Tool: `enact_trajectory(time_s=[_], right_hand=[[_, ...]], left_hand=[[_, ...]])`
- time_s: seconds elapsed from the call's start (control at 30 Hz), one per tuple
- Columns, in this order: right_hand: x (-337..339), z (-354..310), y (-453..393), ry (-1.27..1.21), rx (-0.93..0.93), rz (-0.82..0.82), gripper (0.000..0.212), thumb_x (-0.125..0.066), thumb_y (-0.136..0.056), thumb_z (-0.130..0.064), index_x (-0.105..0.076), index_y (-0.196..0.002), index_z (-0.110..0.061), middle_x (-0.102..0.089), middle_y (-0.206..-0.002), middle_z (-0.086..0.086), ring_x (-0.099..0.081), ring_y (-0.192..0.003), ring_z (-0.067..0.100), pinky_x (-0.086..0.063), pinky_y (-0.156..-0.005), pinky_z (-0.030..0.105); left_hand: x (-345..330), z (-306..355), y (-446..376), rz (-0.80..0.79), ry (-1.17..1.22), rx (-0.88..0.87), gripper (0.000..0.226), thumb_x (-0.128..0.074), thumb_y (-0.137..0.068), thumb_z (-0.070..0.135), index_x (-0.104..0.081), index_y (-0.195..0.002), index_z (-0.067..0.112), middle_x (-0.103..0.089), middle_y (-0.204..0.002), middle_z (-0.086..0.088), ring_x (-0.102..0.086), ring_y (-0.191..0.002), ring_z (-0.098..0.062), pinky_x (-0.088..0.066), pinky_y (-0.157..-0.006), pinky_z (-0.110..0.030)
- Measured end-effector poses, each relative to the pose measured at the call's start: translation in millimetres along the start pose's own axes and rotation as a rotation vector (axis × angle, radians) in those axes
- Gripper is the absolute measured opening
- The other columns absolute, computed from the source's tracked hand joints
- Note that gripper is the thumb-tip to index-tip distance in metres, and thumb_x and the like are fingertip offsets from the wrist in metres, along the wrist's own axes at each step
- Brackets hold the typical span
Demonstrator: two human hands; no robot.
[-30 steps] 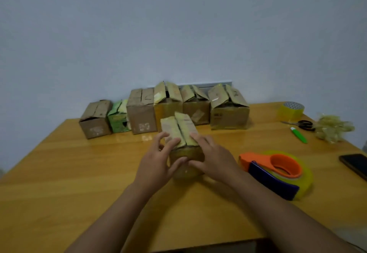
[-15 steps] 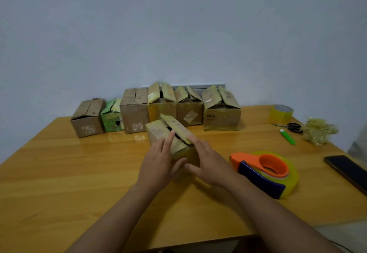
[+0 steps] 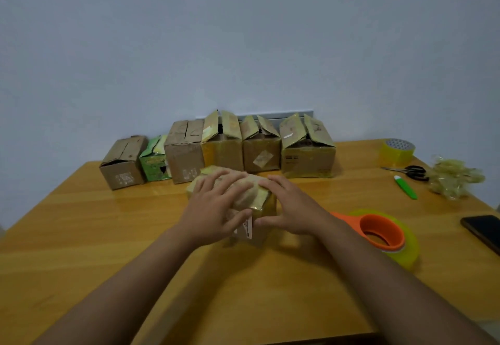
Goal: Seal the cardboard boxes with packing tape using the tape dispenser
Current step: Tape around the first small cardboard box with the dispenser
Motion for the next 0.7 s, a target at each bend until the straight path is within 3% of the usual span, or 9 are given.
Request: enact_trajectory(time_s=[0.07,0.1,0.17,0.33,0.43,0.57,0.7], right_hand=[[5.6,5.2,-5.6,-0.054,0.032,-0.077,0.094,-0.073,-0.076,-0.056,-0.019,-0.151,-0.042,-0.009,-0.162,-0.011,-0.016,-0.147,0.015,-0.029,-0.115,0.04],[7.3,6.4,-7.5,-0.05,0.038,-0.101,0.094,-0.073,-0.077,-0.054,-0.017,-0.152,-0.042,-0.006,-0.163,-0.012,-0.012,-0.148,0.014,-0.026,-0.117,0.04],[8.5,7.7,-9.9,0.0,0.02,-0.096,0.096,-0.071,-0.08,-0.051,-0.012,-0.155,-0.035,-0.002,-0.164,-0.01,-0.006,-0.149,0.012,-0.022,-0.118,0.039],[9.0,16.0,2.5,0.114,-0.105,0.053,0.098,-0.059,-0.088,-0.056,0.003,-0.156,-0.023,-0.002,-0.164,-0.001,-0.005,-0.15,0.016,-0.016,-0.121,0.039],[15.6,21.3,20.8,0.221,-0.137,0.087,0.088,-0.052,-0.092,-0.057,-0.005,-0.156,-0.021,-0.008,-0.164,0.002,-0.008,-0.15,0.019,-0.015,-0.119,0.039],[36.1,36.4,51.0,0.346,-0.285,0.13,0.068,-0.047,-0.092,-0.059,-0.035,-0.145,-0.02,-0.036,-0.149,0.007,-0.032,-0.136,0.027,-0.034,-0.109,0.042],[42.4,52.9,88.4,0.403,-0.45,0.092,0.072,-0.043,-0.088,-0.067,-0.041,-0.139,-0.016,-0.042,-0.139,0.01,-0.037,-0.126,0.031,-0.035,-0.102,0.045]], left_hand=[[-7.4,-3.1,-10.1,-0.154,-0.068,-0.026,0.072,-0.02,-0.091,0.075,-0.02,-0.153,0.038,-0.015,-0.16,0.013,-0.007,-0.149,-0.018,-0.005,-0.118,-0.039],[-11.3,-2.1,-13.5,-0.226,-0.073,-0.013,0.075,-0.013,-0.089,0.077,-0.011,-0.153,0.039,-0.01,-0.16,0.013,-0.004,-0.149,-0.017,-0.002,-0.118,-0.035],[-18.2,1.5,-15.9,-0.29,-0.071,0.056,0.076,-0.005,-0.087,0.076,-0.007,-0.153,0.038,-0.013,-0.161,0.01,-0.01,-0.149,-0.016,-0.008,-0.117,-0.032],[-29.3,15.6,-20.8,-0.245,-0.175,0.22,0.079,0.006,-0.086,0.071,-0.01,-0.155,0.034,-0.019,-0.161,0.002,-0.017,-0.148,-0.022,-0.016,-0.117,-0.038],[-34.2,20.1,-23.9,-0.255,-0.191,0.24,0.072,0.003,-0.09,0.068,-0.012,-0.153,0.036,-0.02,-0.161,-0.001,-0.019,-0.147,-0.025,-0.018,-0.117,-0.043],[-32.2,25.4,-24.4,-0.264,-0.22,0.263,0.072,0.007,-0.09,0.067,-0.016,-0.152,0.037,-0.021,-0.16,-0.002,-0.02,-0.146,-0.029,-0.019,-0.117,-0.047],[-28.1,40.2,-29.5,-0.27,-0.183,0.28,0.07,0.002,-0.09,0.065,-0.015,-0.152,0.036,-0.02,-0.161,-0.002,-0.02,-0.146,-0.029,-0.02,-0.117,-0.048]])
Point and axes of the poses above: each hand's wrist, its own y-axis away from the middle knuckle, its own x-axis out of the back of the hand, z = x × y, the point moved 5 cm from there along -y, towards the middle knuckle
